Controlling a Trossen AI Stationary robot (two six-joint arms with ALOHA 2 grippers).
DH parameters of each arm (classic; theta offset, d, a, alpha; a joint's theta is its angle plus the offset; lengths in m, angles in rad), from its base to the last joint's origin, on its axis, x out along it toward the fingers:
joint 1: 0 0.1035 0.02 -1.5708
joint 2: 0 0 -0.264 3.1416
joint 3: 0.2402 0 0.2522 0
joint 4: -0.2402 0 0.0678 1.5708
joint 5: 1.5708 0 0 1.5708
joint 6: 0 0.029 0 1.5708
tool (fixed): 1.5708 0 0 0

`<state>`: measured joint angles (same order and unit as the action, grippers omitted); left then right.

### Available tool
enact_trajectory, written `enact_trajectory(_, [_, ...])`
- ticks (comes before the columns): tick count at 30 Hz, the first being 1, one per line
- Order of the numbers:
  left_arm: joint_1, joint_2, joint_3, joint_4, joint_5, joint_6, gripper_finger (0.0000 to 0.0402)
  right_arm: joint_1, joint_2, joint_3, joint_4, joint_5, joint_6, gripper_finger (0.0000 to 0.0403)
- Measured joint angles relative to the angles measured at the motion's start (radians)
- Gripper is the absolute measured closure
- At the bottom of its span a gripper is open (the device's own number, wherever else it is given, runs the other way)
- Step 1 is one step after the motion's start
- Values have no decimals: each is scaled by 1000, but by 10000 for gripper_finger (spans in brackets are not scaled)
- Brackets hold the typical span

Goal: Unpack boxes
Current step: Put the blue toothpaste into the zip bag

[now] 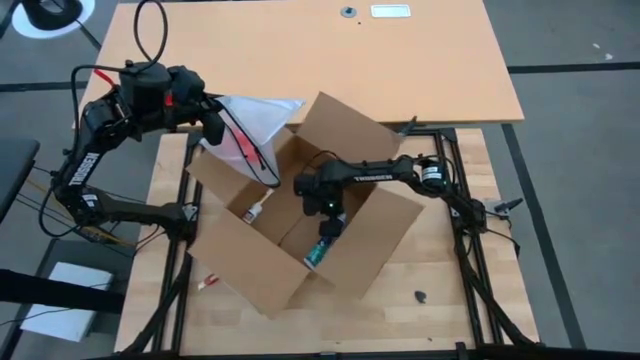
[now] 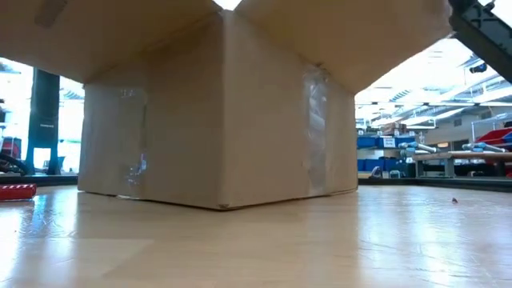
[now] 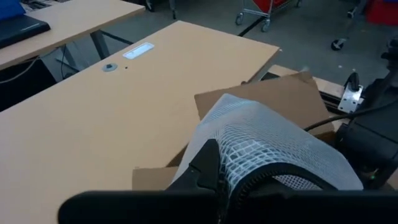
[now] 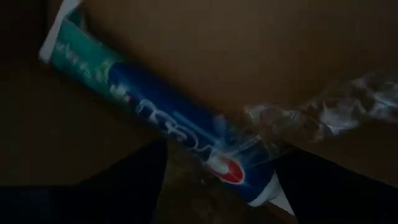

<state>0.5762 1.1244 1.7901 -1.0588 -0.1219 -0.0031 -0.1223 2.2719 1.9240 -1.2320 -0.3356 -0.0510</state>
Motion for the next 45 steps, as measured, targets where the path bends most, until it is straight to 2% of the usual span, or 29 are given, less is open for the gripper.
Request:
enact_trajectory(5, [0, 0, 0, 0, 0, 0, 396, 45, 0, -1, -3, 145, -231, 109])
enact_trajectory(8, [0, 0, 0, 0, 0, 0, 396, 55, 1, -37, 53, 165, -221, 109])
enact_trajectory(12, [0, 0, 0, 1, 0, 0, 396, 76, 2, -58, 31, 292, -238, 109])
enact_trajectory(14, [0, 0, 0, 0, 0, 0, 396, 88, 2, -59, 36, 302, -235, 109])
enact_trajectory(19, [0, 0, 0, 1, 0, 0, 396, 95, -10, 6, 19, 228, -184, 109])
enact_trajectory(23, [0, 0, 0, 7, 0, 17, 396, 86, -21, 101, -116, 201, -108, 109])
enact_trajectory(27, [0, 0, 0, 9, 0, 24, 396, 74, -18, 108, -262, 165, 40, 109])
enact_trajectory(30, [0, 0, 0, 10, 9, 25, 396, 68, -17, 79, -351, 118, 148, 109])
enact_trajectory(37, [0, 0, 0, 15, 20, 54, 396, 66, -15, -25, -332, 25, 313, 109])
enact_trajectory(45, [0, 0, 0, 22, 22, 55, 396, 66, -22, -172, -263, 17, 439, 109])
